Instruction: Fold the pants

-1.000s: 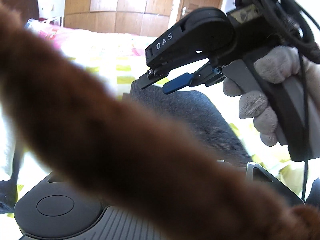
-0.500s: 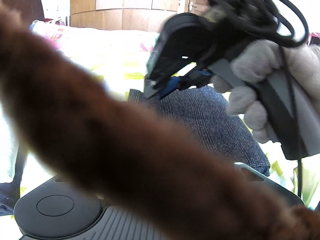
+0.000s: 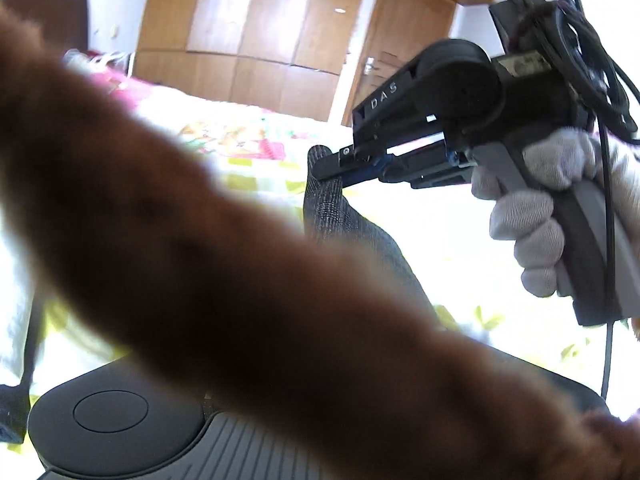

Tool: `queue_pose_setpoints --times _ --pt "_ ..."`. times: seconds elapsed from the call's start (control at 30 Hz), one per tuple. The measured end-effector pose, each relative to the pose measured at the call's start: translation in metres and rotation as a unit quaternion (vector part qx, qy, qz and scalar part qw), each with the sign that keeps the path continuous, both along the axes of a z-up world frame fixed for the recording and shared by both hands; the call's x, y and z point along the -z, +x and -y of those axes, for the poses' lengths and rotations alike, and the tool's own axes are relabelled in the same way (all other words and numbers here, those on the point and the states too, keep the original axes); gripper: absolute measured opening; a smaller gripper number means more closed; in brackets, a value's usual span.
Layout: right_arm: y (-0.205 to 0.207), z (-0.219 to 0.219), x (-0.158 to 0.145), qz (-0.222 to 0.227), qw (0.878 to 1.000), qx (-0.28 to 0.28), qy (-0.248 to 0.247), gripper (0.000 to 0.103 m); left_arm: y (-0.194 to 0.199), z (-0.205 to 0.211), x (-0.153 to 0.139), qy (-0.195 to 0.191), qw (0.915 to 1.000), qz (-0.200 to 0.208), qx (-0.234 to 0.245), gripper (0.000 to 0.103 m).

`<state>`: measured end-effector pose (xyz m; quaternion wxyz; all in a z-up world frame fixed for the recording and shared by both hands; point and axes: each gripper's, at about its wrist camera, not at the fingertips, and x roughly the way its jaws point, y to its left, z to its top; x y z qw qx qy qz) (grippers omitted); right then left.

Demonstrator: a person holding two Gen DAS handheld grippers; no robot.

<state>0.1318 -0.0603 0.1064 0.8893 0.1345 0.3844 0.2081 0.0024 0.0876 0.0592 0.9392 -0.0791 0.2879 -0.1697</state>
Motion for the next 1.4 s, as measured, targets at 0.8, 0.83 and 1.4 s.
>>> queue_pose_setpoints --times 0.8,0.83,1.4 --pt "0.021 -0.092 0.072 0.007 0.991 -0.101 -0.082 0.023 0.008 -0.082 0.020 -0.090 0.9905 -0.064 -0.082 0.044" --pt "0.020 -0.091 0.071 0.007 0.992 -0.102 -0.080 0.023 0.011 -0.085 0.020 -0.083 0.9905 -0.062 -0.091 0.044" --pt "0.026 -0.073 0.064 -0.016 0.994 -0.100 -0.036 0.023 0.047 -0.093 0.039 -0.083 0.9926 -0.061 -0.065 0.033"
